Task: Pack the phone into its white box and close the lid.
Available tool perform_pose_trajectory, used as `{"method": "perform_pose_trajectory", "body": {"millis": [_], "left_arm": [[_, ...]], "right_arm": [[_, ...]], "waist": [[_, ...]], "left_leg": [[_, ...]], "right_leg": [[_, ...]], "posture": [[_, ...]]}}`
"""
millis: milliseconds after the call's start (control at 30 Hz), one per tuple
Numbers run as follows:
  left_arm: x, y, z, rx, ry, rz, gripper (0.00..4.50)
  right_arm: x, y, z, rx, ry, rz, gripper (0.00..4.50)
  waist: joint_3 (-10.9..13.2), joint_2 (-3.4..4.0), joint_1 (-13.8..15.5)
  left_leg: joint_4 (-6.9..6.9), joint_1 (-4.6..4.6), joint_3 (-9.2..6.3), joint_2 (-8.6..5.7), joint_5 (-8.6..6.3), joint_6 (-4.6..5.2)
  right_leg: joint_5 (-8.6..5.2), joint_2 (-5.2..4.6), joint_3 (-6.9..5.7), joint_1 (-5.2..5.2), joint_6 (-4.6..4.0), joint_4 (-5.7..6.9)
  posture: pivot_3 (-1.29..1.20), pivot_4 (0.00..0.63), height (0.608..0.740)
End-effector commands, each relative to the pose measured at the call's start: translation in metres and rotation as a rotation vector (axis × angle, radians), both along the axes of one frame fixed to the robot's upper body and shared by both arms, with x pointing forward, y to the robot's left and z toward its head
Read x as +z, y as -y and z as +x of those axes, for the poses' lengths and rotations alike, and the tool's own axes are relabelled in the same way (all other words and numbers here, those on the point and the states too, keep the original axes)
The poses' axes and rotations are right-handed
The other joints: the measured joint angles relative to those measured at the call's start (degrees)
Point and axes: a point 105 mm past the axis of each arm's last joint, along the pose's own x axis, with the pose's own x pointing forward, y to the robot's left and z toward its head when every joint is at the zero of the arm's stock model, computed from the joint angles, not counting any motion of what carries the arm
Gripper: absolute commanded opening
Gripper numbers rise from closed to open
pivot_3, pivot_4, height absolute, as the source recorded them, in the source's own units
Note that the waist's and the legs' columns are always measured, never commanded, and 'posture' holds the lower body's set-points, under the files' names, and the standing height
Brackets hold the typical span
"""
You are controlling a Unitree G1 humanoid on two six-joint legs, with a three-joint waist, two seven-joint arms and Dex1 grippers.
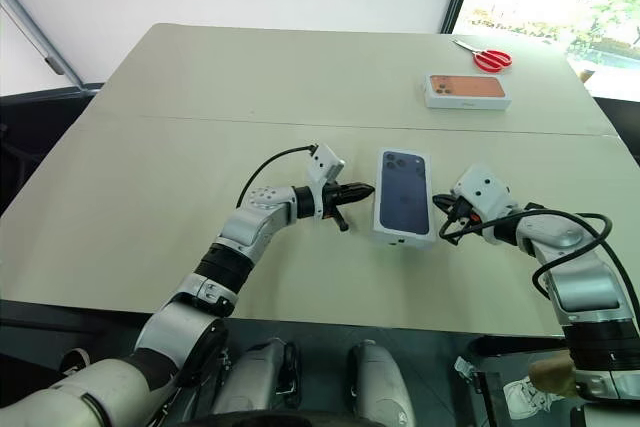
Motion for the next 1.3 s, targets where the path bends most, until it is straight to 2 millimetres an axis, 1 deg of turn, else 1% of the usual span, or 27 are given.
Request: {"method": "perform_pose_trajectory", "body": {"millis": [33,100,167,267,367,433,467,533,600,667,733,800,933,1000,1067,1167,1300], "left_arm": [[0.007,0.009,-0.006,-0.040,0.025,-0.010,0.00],[0.003,0.006,-0.006,-0.035,0.030,0.004,0.00],[-0.001,0.002,-0.008,-0.035,0.019,0.011,0.00],[0.005,-0.010,-0.002,0.006,0.009,-0.016,0.00],[0.013,-0.015,0.003,0.026,0.020,-0.034,0.00],[0.026,-0.013,0.007,0.032,0.043,-0.066,0.00],[0.036,-0.011,0.010,0.038,0.058,-0.093,0.00],[0.052,-0.005,0.016,0.050,0.075,-0.134,0.00],[0.062,0.001,0.020,0.055,0.085,-0.153,0.00],[0.064,0.012,0.024,0.056,0.090,-0.151,0.00],[0.062,0.019,0.027,0.059,0.081,-0.149,0.00],[0.051,0.025,0.027,0.050,0.081,-0.112,0.00],[0.021,0.032,0.020,0.013,0.060,-0.019,0.00],[-0.001,0.028,0.015,-0.009,0.051,0.062,0.00],[-0.015,0.021,0.011,-0.022,0.011,0.101,0.00],[-0.022,0.012,0.004,-0.052,-0.005,0.103,0.00],[-0.019,0.004,-0.001,-0.059,-0.001,0.081,0.00]], "right_arm": [[0.013,-0.011,-0.001,0.055,0.061,-0.033,0.04],[0.011,-0.012,-0.003,0.070,0.056,-0.045,0.04],[0.012,-0.010,-0.002,0.065,0.067,-0.064,0.04],[0.027,-0.002,0.009,0.012,0.106,-0.025,0.04],[0.038,0.005,0.019,-0.023,0.162,-0.034,0.04],[0.051,0.004,0.028,-0.050,0.208,0.013,0.04],[0.058,0.002,0.032,-0.059,0.232,0.040,0.04],[0.066,-0.003,0.038,-0.059,0.256,0.067,0.04],[0.068,-0.008,0.042,-0.051,0.262,0.071,0.04],[0.063,-0.017,0.047,-0.036,0.253,0.087,0.04],[0.059,-0.023,0.049,-0.025,0.247,0.091,0.04],[0.052,-0.026,0.050,-0.019,0.232,0.074,0.04],[0.030,-0.029,0.043,0.000,0.157,0.055,0.04],[0.017,-0.035,0.030,0.051,0.094,0.040,0.04],[0.009,-0.036,0.021,0.080,0.058,0.017,0.04],[0.004,-0.028,0.013,0.075,0.016,-0.009,0.04],[-0.001,-0.026,0.001,0.112,-0.045,-0.029,0.04]], "waist": [[0.0,0.00,0.0],[0.0,0.00,0.0],[0.0,0.00,0.0],[0.0,0.00,-0.2],[0.0,0.00,-0.3],[0.0,0.00,-0.1],[0.0,0.00,-0.1],[0.0,0.00,0.0],[0.0,0.00,0.2],[0.0,-0.01,0.1],[0.0,-0.01,0.0],[0.0,0.00,-0.1],[0.0,0.00,-0.2],[0.0,0.00,-0.1],[0.0,0.02,-0.1],[-0.1,0.01,-0.2],[-0.1,0.03,-0.1]], "left_leg": [[0.00,0.00,0.00,0.00,0.00,0.00],[0.00,0.01,0.00,0.00,0.00,0.00],[0.00,0.01,0.00,0.00,0.00,0.00],[0.00,0.02,0.00,0.01,0.00,0.00],[0.07,0.03,0.00,0.01,0.00,0.00],[0.07,0.04,-0.01,0.01,0.00,0.00],[0.08,0.03,0.00,0.01,0.00,0.00],[0.10,0.00,0.00,0.00,0.00,0.00],[0.12,-0.01,-0.01,-0.01,0.00,0.00],[0.12,-0.01,-0.01,-0.05,-0.01,0.03],[0.12,0.00,0.00,-0.05,-0.03,0.05],[0.11,0.02,0.00,-0.05,-0.02,0.05],[0.10,0.02,0.00,-0.03,-0.02,0.04],[0.11,0.02,0.00,-0.02,-0.02,0.04],[0.11,0.02,0.00,-0.02,-0.02,0.04],[0.11,0.15,0.00,-0.01,-0.03,0.04],[0.11,0.24,-0.02,0.01,-0.03,0.04]], "right_leg": [[0.00,0.00,0.00,0.00,0.00,0.00],[0.00,0.00,0.00,0.00,0.00,0.01],[0.00,0.00,0.00,0.00,0.00,0.02],[0.00,0.00,0.00,0.00,0.00,0.05],[0.00,0.00,0.01,-0.01,0.00,0.12],[0.00,0.00,0.00,-0.01,0.00,0.13],[0.00,0.00,0.00,-0.01,0.00,0.13],[0.00,0.00,0.00,-0.01,0.00,0.12],[0.00,-0.01,0.00,0.00,0.00,0.12],[0.00,-0.02,0.00,0.01,0.01,0.11],[0.00,-0.02,0.00,0.02,0.01,0.10],[0.00,-0.01,0.00,0.02,0.01,0.11],[0.00,0.02,0.00,-0.01,0.01,0.15],[0.00,0.02,0.00,-0.01,0.01,0.15],[0.00,0.02,0.00,0.00,0.01,0.15],[0.00,0.00,0.00,0.14,0.00,0.14],[-0.01,0.00,0.00,0.23,-0.01,0.14]], "posture": [[0.00,0.150,0.740],[0.00,0.150,0.740],[0.00,0.150,0.740],[0.00,0.150,0.740],[0.00,0.150,0.740],[0.00,0.150,0.740],[0.00,0.150,0.740],[0.00,0.150,0.740],[0.00,0.150,0.740],[0.00,0.150,0.740],[0.00,0.150,0.740],[0.00,0.150,0.740],[0.00,0.150,0.740],[0.00,0.150,0.740],[0.00,0.150,0.740],[0.00,0.150,0.740],[0.00,0.150,0.740]]}}
